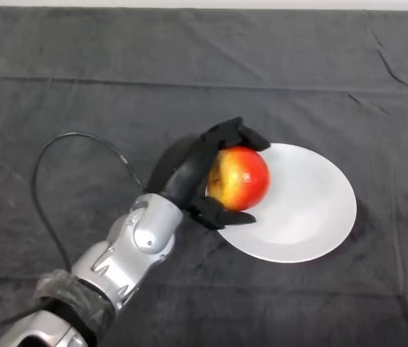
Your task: Move the apple to the plate
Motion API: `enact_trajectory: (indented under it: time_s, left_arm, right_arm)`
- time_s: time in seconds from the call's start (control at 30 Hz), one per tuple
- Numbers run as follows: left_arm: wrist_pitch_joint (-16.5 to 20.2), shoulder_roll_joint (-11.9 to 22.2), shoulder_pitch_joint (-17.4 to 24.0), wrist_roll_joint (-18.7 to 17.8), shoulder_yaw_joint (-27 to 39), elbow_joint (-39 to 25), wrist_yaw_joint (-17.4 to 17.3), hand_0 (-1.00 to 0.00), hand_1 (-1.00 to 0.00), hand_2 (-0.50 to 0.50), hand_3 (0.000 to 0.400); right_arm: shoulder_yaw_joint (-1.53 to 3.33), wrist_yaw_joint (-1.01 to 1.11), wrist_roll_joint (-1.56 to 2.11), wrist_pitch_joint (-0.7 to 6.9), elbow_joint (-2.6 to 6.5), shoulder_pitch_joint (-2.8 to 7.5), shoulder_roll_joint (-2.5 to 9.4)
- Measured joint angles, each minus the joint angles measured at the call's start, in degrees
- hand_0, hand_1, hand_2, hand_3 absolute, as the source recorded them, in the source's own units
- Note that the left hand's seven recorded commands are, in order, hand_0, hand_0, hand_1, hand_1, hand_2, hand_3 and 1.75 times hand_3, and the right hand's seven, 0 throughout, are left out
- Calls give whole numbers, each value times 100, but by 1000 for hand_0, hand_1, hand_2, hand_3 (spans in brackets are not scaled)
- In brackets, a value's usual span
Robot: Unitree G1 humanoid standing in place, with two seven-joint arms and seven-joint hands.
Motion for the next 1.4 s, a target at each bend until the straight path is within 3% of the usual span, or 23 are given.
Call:
enact_trajectory:
  time_s: [0.77,0.8,0.83,0.87,0.9,0.93,0.97,1.4]
  left_arm:
    - [-304,-104,-196,-530,-905,538,123,-996,-1000,2,400]
    - [-305,-104,-216,-538,-928,567,123,-675,-886,106,355]
    - [-308,-103,-222,-547,-928,573,125,-463,-698,118,279]
    - [-318,-104,-226,-557,-928,576,135,-125,-412,143,165]
    - [-332,-105,-228,-568,-930,580,152,0,-184,92,74]
    - [-353,-107,-228,-581,-935,589,174,0,-16,8,6]
    - [-364,-110,-233,-582,-935,608,204,0,0,0,0]
    - [-403,-104,-334,-597,-1104,773,322,0,0,0,0]
  right_arm:
    - [0,0,0,0,0,0,0]
    - [0,0,0,0,0,0,0]
    - [0,0,0,0,0,0,0]
    - [0,0,0,0,0,0,0]
    - [0,0,0,0,0,0,0]
    - [0,0,0,0,0,0,0]
    - [0,0,0,0,0,0,0]
    - [0,1,0,1,0,0,0]
